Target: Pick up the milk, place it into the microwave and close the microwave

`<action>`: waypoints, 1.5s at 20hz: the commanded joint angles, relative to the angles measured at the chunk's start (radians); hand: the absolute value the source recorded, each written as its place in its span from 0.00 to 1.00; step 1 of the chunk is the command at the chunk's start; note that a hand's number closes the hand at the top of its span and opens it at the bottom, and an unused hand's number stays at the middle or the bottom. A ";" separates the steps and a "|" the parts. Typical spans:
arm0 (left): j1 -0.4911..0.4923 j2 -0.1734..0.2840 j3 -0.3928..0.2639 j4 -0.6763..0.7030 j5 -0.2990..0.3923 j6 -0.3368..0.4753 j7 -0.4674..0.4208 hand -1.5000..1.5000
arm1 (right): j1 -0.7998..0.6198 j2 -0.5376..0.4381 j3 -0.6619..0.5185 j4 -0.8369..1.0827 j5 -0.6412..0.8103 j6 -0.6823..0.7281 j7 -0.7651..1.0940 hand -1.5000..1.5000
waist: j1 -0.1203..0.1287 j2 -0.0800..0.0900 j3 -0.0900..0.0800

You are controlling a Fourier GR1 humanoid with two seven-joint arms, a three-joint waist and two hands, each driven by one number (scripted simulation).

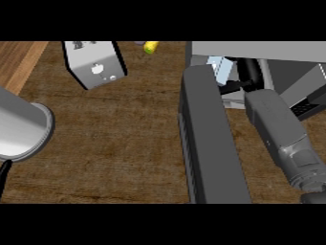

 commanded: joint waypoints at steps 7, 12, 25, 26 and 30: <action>-0.046 0.014 -0.022 -0.011 0.008 -0.013 0.029 0.00 | -0.104 -0.051 -0.010 0.124 0.048 -0.138 -0.005 1.00 | 0.052 0.025 0.001; -0.112 0.012 -0.020 0.029 -0.045 0.018 0.021 0.00 | -0.162 -0.028 -0.058 0.142 0.017 -0.278 0.040 1.00 | 0.060 0.038 0.000; -0.142 0.026 -0.049 0.006 -0.110 0.027 0.043 0.00 | -0.177 -0.063 0.007 0.209 0.121 -0.618 0.058 0.00 | 0.118 0.060 0.002; -0.146 0.022 -0.059 0.017 -0.127 0.030 0.041 0.00 | -0.193 -0.069 0.013 0.212 0.129 -0.626 0.069 0.00 | 0.117 0.061 0.001; -0.170 0.028 -0.074 0.024 -0.137 0.028 0.055 0.00 | -0.215 -0.051 0.009 0.249 0.124 -0.580 0.134 0.00 | 0.124 0.068 0.003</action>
